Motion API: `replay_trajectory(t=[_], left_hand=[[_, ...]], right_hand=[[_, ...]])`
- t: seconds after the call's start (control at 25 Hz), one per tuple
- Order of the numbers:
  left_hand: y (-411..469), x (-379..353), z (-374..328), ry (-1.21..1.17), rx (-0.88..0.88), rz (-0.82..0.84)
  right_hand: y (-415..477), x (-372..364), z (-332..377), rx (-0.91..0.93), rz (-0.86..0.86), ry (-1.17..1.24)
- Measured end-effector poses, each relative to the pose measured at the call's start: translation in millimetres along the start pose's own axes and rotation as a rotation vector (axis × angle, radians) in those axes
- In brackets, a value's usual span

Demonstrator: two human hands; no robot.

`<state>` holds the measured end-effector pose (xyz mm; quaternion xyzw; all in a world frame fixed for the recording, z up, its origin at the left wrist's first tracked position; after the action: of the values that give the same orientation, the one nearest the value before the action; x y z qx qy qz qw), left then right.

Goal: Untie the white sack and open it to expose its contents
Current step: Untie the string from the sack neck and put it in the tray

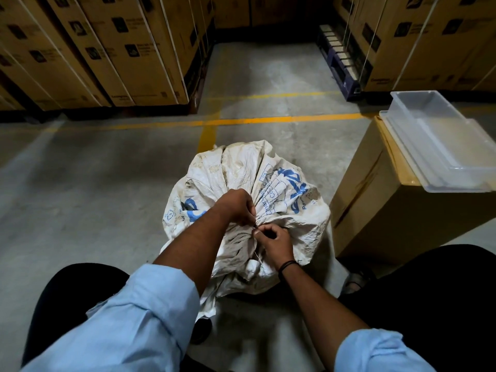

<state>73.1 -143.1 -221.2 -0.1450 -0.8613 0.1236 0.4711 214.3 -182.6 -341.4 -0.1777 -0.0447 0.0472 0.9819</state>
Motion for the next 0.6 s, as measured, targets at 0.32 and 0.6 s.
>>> replay_trajectory(t=[0.32,0.6], left_hand=[[-0.6,-3.5,0.9,0.009,0.0,-0.006],[0.4,-3.3,-0.2,-0.006,-0.006,0.01]], right_hand=[[5.6,-4.5,-12.7,-0.063,0.022,-0.06],[2.8,0.9,-0.8,-0.056,0.071,0.037]])
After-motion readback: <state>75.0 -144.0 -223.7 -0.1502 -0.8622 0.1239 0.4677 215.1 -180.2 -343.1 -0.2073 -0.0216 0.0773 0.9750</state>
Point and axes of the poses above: each hand's wrist, its own y-axis towards the middle knuckle, its own x-axis out of the back of the hand, z = x × y, the point moved 3 cm from there along y, towards the middle knuckle, and after that the axes turned 9 degrees about -x, right-handed, at the moved point
